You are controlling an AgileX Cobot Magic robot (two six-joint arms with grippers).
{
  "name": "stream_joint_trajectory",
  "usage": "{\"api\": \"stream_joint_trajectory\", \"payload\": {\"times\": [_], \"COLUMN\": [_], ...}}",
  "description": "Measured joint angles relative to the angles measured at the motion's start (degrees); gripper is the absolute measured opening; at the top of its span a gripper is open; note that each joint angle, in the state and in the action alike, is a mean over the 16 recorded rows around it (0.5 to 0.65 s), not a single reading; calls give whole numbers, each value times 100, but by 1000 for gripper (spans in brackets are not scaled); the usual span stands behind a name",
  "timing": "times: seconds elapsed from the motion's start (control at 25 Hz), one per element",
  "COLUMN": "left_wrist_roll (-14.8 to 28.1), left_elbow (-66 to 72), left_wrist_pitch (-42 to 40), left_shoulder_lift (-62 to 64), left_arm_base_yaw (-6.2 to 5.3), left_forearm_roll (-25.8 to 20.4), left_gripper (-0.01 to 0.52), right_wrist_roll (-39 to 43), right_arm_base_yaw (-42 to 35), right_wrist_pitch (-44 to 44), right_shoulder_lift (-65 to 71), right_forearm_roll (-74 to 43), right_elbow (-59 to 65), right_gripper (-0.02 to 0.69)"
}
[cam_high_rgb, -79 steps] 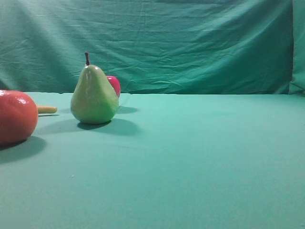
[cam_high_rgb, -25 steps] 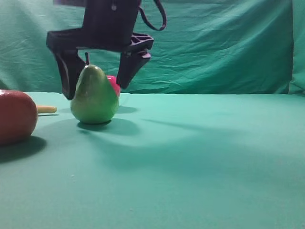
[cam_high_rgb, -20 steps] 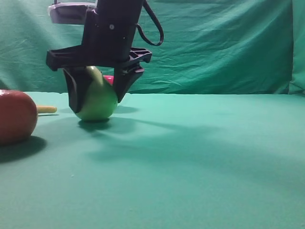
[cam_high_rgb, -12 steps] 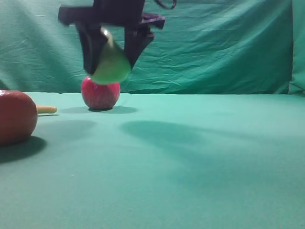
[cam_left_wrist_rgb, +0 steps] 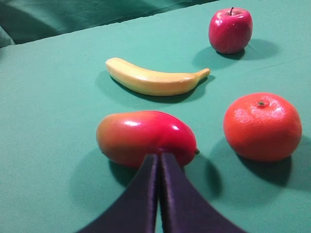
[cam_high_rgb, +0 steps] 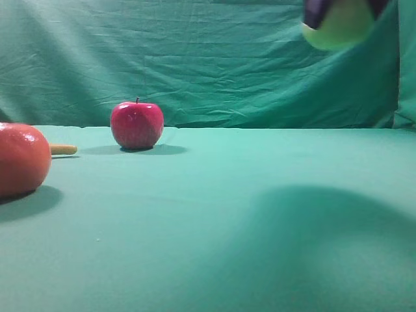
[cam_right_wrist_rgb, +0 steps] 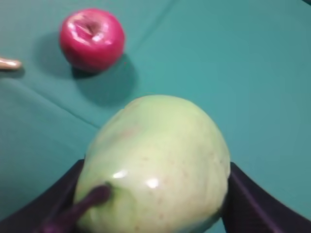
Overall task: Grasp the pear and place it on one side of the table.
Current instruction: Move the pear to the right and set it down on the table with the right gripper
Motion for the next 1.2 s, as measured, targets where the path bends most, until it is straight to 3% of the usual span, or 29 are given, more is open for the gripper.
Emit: {"api": "stream_joint_trajectory", "payload": {"times": [0.24,0.52,0.92,1.04,1.2], "left_wrist_roll": [0,0,0,0,0], "left_elbow": [0,0,0,0,0], "left_wrist_pitch": [0,0,0,0,0], "left_shoulder_lift": [0,0,0,0,0], "left_arm_base_yaw": [0,0,0,0,0], "left_forearm_roll": [0,0,0,0,0], "left_gripper": [0,0,0,0,0], "right_wrist_roll": [43,35,25,25,25], "right_arm_base_yaw": [-396,-464,-465,-465,-465], "right_wrist_pitch": [-1142,-1938,-1063,-565,62], "right_shoulder_lift": [-96,294,119,-221,-818], "right_forearm_roll": [44,20,-43,-48,-50], "right_elbow": [1289,1721,1131,856,534], "right_gripper": [474,517,611,577,441]}}
